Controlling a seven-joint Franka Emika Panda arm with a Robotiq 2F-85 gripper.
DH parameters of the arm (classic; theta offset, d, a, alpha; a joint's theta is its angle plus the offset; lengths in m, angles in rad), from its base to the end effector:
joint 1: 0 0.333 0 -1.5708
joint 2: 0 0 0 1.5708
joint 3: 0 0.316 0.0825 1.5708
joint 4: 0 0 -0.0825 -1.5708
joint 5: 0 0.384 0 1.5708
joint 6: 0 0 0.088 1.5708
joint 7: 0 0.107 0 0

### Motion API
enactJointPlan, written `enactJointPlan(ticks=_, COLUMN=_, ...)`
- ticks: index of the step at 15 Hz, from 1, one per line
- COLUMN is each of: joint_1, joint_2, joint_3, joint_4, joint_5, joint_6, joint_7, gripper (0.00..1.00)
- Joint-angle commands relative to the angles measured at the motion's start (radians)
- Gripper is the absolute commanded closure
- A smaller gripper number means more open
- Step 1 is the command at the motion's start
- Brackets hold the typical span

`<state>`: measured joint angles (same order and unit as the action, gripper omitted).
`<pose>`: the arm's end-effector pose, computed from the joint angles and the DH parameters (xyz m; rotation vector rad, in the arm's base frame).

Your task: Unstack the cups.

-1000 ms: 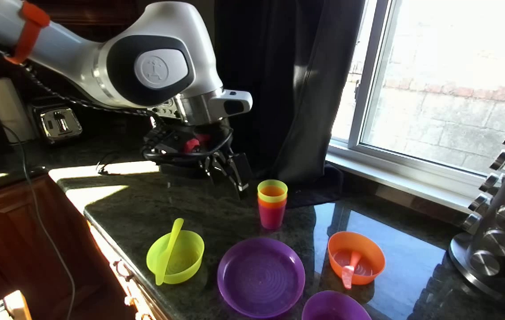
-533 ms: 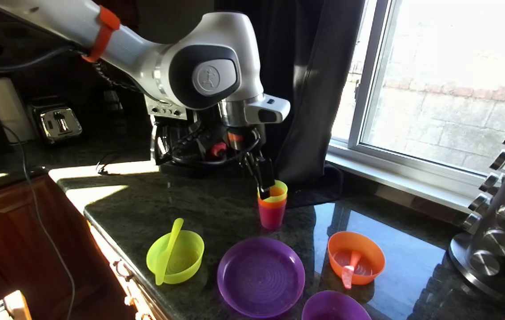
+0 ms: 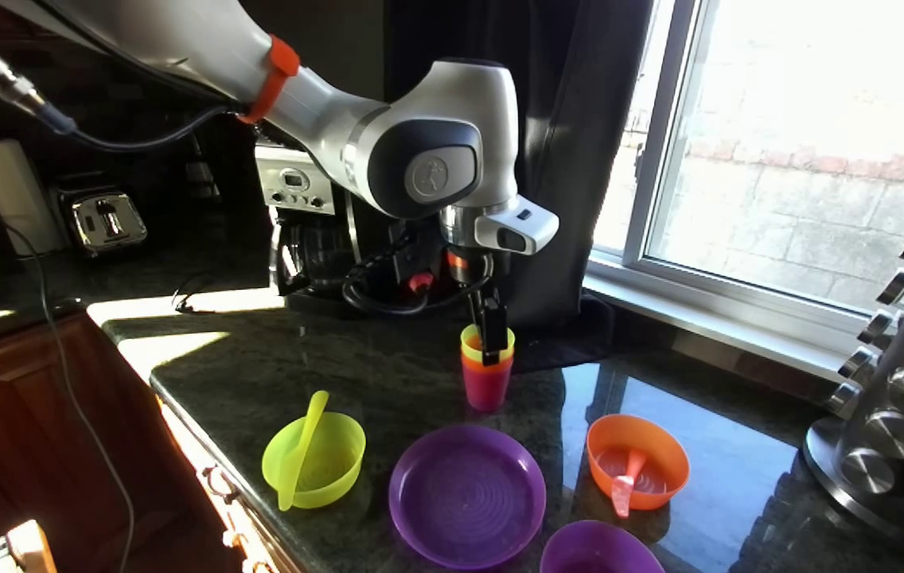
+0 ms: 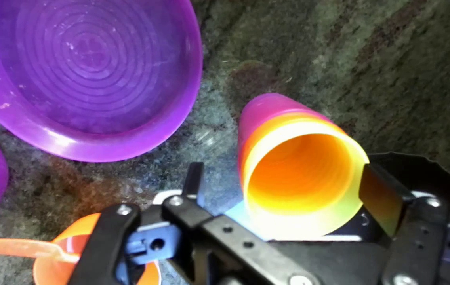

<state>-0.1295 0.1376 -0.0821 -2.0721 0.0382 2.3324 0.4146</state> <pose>0.5703 -0.1209 0.3768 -2.9432 0.9907 -0.1878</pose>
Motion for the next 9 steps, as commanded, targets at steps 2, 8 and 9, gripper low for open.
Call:
enactJointPlan(ticks=2, joint_1=0.014, joint_2=0.052, joint_3=-0.025, joint_4=0.062, joint_5=0.041, joint_6=-0.040, joint_7=0.050, gripper=0.02)
enactJointPlan(ticks=8, joint_1=0.017, joint_2=0.076, joint_3=-0.036, joint_4=0.090, joint_5=0.046, joint_6=-0.055, joint_7=0.074, gripper=0.55)
enactJointPlan(ticks=9, joint_1=0.018, joint_2=0.077, joint_3=-0.037, joint_4=0.092, joint_5=0.046, joint_6=-0.059, joint_7=0.075, gripper=0.63)
